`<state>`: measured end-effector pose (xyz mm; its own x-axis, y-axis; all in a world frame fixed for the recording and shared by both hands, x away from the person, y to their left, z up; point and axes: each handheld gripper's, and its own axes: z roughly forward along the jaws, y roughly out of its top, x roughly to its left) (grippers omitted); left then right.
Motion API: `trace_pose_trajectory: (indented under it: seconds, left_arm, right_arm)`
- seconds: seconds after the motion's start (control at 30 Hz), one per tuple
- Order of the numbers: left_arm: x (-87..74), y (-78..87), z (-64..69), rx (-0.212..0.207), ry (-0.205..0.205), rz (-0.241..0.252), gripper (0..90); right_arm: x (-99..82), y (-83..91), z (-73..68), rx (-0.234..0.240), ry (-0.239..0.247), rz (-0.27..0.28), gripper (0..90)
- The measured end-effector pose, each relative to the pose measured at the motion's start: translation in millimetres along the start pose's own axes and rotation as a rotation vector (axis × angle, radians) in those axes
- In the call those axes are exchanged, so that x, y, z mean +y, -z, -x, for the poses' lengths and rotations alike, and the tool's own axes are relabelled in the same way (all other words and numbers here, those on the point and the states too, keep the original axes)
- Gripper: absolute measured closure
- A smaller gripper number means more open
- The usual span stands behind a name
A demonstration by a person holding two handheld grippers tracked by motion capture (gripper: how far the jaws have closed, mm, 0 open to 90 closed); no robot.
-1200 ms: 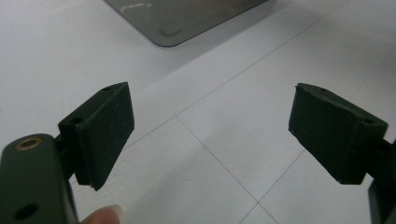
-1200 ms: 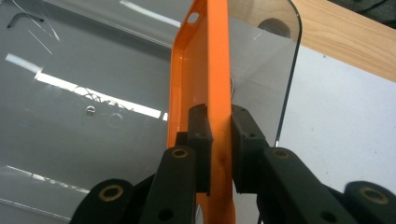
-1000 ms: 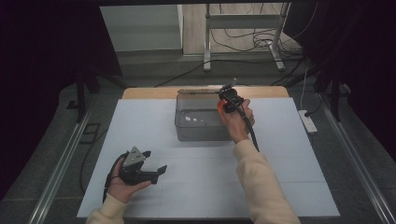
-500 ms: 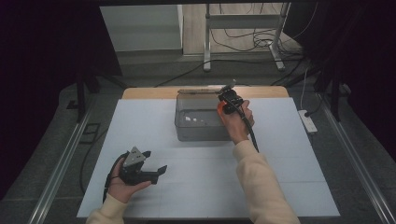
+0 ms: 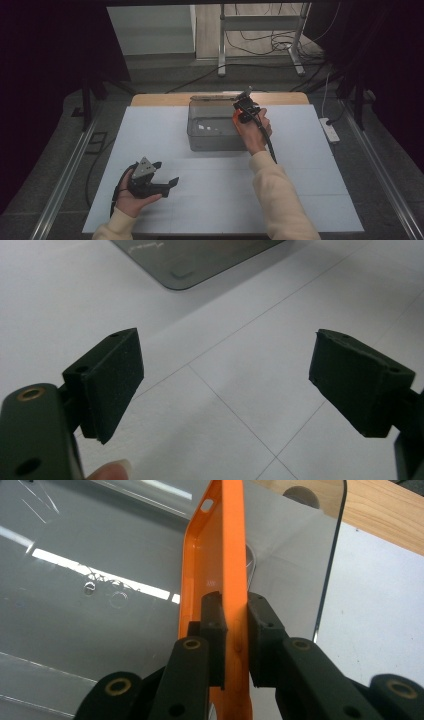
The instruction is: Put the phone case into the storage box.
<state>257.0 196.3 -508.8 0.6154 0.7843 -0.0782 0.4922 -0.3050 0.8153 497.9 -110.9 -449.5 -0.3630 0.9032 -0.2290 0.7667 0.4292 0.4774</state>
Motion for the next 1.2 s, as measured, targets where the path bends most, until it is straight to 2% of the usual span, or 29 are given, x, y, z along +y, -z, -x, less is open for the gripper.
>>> trace_pose_trajectory:
  seconds: [1.2]
  left_arm:
    - [0.2, -0.6, 0.5, -0.003, -0.001, -0.002, 14.0]
  right_arm:
    - [-0.8, 0.7, 0.7, -0.014, 0.008, -0.012, 77.4]
